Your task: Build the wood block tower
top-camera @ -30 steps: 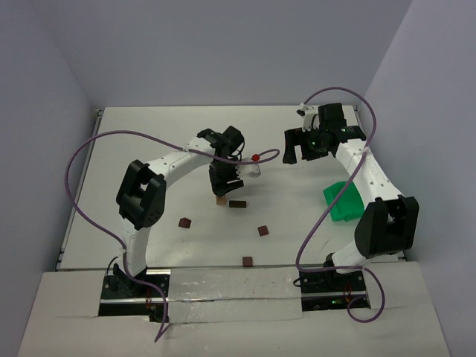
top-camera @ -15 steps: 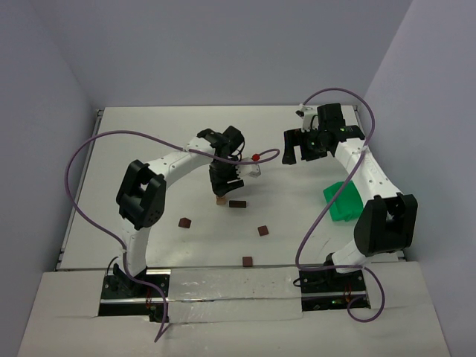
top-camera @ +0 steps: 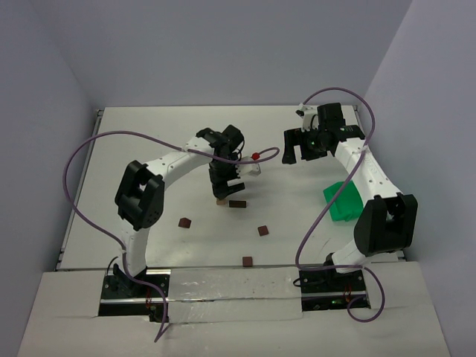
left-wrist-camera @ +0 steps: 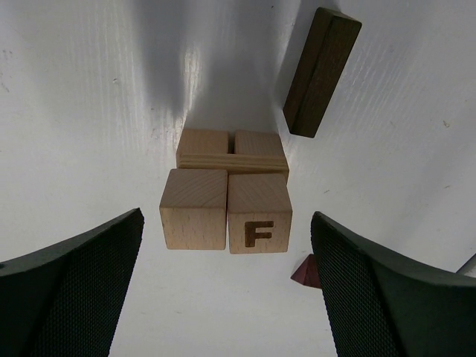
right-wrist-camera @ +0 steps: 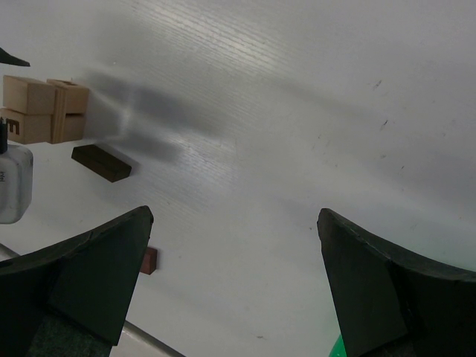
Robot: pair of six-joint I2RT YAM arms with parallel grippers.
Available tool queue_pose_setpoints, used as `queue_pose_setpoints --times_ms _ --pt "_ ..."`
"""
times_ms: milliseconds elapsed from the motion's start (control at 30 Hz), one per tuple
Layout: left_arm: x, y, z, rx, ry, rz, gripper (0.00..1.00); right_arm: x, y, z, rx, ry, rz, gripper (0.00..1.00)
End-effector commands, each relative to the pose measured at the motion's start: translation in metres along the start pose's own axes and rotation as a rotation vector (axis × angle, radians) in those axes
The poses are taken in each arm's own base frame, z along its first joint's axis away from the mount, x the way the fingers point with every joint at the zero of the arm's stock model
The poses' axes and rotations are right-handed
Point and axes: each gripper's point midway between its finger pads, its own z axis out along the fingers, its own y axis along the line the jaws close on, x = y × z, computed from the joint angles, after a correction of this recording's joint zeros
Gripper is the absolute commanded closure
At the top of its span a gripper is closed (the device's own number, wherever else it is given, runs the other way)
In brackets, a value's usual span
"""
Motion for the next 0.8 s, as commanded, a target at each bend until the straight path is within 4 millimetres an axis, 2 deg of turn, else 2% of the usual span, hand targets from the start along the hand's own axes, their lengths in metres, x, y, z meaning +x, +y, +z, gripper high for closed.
queue_pose_setpoints --times_ms 0,167,200,267,367,400,467,500,567,600,633,667,700,767 --pt "-0.031 0.007 -0.054 -0.091 -0.135 0.019 0.01 -0.015 0.006 -0.009 -0.012 -0.042 -0.024 0.00" --pt "-0.049 0.015 -0.126 -0.221 -0.287 0.017 0.01 -0.018 0.012 -0.010 -0.006 -0.060 -0.042 0.00" --pt "-0.050 0.019 -0.147 -0.259 -0.338 0.001 0.01 -0.017 0.015 -0.010 -0.006 -0.066 -0.050 0.00" --pt "-0.047 0.023 -0.189 -0.336 -0.440 -0.035 0.01 -0.017 0.023 -0.009 -0.010 -0.074 -0.070 0.00" --pt "-0.035 0.033 -0.227 -0.422 -0.579 -0.178 0.01 -0.017 0.039 -0.006 -0.019 -0.085 -0.103 0.00" --pt "-0.036 0.044 -0.236 -0.468 -0.612 -0.197 0.01 -0.017 0.040 -0.005 -0.019 -0.088 -0.105 0.00" --pt "-0.010 0.051 -0.237 -0.590 -0.637 -0.358 0.01 -0.017 0.050 0.001 -0.015 -0.086 -0.131 0.00" --pt "0.000 0.053 -0.235 -0.626 -0.634 -0.384 0.01 -0.015 0.052 0.003 -0.008 -0.081 -0.140 0.00" --pt "0.027 0.053 -0.228 -0.647 -0.643 -0.489 0.01 -0.010 0.068 0.011 -0.028 -0.070 -0.191 0.01" --pt "0.036 0.046 -0.225 -0.629 -0.652 -0.512 0.01 -0.009 0.074 0.013 -0.052 -0.071 -0.207 0.01" --pt "0.044 0.042 -0.224 -0.605 -0.669 -0.520 0.01 -0.004 0.079 0.015 -0.074 -0.060 -0.232 0.03" --pt "0.061 0.046 -0.227 -0.597 -0.693 -0.578 0.01 0.005 0.085 0.020 -0.096 -0.042 -0.285 0.05" --pt "0.065 0.034 -0.229 -0.551 -0.743 -0.580 0.01 0.011 0.091 0.023 -0.114 -0.026 -0.318 0.10" --pt "0.086 0.028 -0.234 -0.538 -0.794 -0.620 0.01 0.027 0.101 0.030 -0.150 0.028 -0.390 0.18"
